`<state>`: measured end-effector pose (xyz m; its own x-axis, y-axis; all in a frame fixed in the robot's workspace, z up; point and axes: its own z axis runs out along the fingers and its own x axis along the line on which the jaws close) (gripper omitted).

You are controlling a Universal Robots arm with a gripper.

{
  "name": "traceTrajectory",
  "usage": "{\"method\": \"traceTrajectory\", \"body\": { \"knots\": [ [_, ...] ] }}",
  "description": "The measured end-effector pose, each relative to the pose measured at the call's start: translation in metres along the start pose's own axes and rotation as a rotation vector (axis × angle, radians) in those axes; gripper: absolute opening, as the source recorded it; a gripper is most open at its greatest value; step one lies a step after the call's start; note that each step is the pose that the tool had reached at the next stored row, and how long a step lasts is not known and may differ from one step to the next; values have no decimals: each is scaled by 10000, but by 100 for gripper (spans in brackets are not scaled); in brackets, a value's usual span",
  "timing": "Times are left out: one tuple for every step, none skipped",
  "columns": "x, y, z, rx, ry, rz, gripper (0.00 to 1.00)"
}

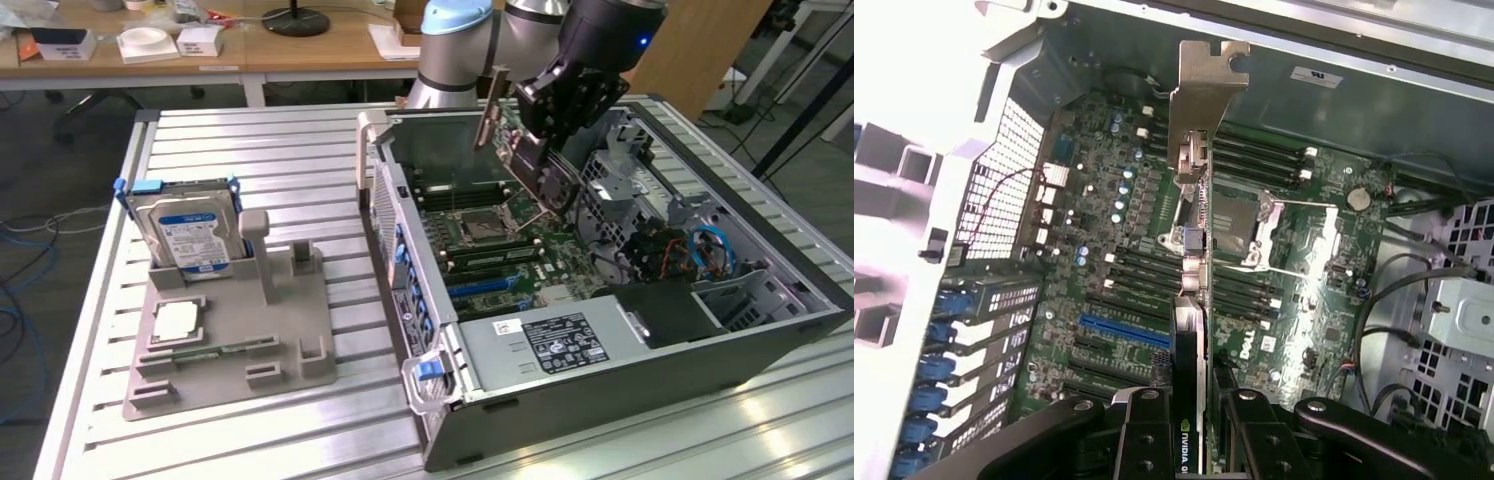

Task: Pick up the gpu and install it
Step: 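Insert the gpu into the slot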

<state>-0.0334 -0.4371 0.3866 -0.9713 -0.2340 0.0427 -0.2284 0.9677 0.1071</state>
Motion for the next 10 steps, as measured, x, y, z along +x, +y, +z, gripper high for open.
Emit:
{"method": "traceTrajectory", "body": {
  "knots": [
    [-1, 0, 0, -7, -2, -87, 26],
    [-2, 0, 1, -16, -6, -173, 26],
    [-3, 0, 2, -25, -9, -260, 26],
    [-3, -1, 2, -29, -11, -346, 26],
    [-6, -1, 2, -28, -9, -434, 26],
    [-11, -3, 3, -25, -1, -516, 26],
    [-16, -5, 5, -22, 9, -610, 26],
    [-21, -6, 6, -18, 19, -705, 26],
    [-26, -7, 8, -14, 31, -809, 26],
    [-30, -8, 9, -9, 43, -921, 26]
  ]
}}
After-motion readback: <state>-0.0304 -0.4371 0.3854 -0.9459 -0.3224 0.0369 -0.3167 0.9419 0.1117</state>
